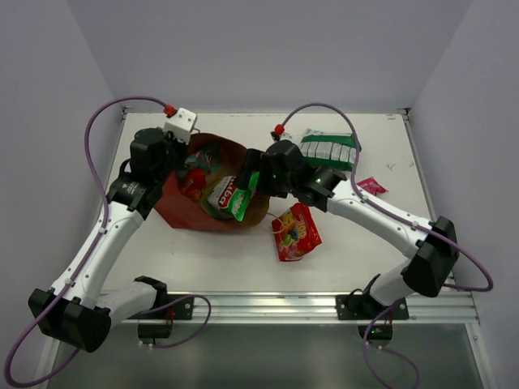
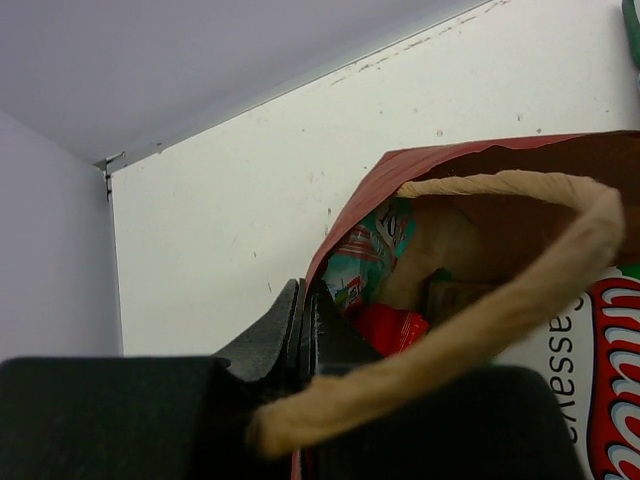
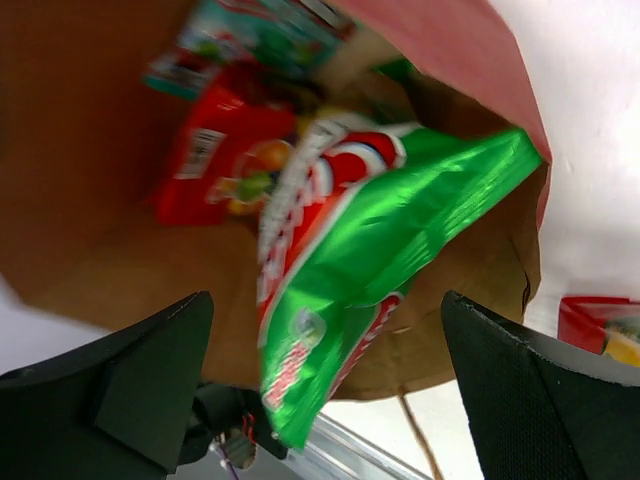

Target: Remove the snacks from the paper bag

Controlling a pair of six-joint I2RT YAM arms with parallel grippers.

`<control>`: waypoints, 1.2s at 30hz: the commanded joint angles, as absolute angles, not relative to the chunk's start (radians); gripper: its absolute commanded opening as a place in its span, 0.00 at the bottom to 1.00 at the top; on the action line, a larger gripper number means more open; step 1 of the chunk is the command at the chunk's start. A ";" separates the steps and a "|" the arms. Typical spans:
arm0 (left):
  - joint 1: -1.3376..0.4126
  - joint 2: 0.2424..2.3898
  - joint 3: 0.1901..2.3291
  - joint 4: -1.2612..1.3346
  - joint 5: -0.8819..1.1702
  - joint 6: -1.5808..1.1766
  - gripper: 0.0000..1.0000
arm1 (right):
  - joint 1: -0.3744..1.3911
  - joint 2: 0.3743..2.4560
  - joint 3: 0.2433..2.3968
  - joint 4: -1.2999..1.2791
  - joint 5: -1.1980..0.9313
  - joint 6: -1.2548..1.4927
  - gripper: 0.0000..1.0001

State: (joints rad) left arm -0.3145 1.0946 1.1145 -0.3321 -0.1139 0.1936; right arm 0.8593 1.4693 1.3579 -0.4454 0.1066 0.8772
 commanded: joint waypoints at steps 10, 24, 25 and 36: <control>-0.313 1.042 1.131 -0.313 -0.161 0.155 0.00 | 0.873 1.604 1.353 -0.350 0.006 0.986 0.81; -0.311 1.014 1.097 -0.324 -0.336 0.138 0.00 | 0.873 1.487 1.397 -0.371 -0.080 0.865 0.00; -0.311 1.012 1.095 -0.325 -0.345 0.140 0.00 | 0.873 1.462 1.410 -0.377 -0.103 0.847 0.00; -0.310 1.019 1.095 -0.333 -0.403 0.140 0.00 | 0.714 1.131 1.614 -0.615 -0.189 0.627 0.00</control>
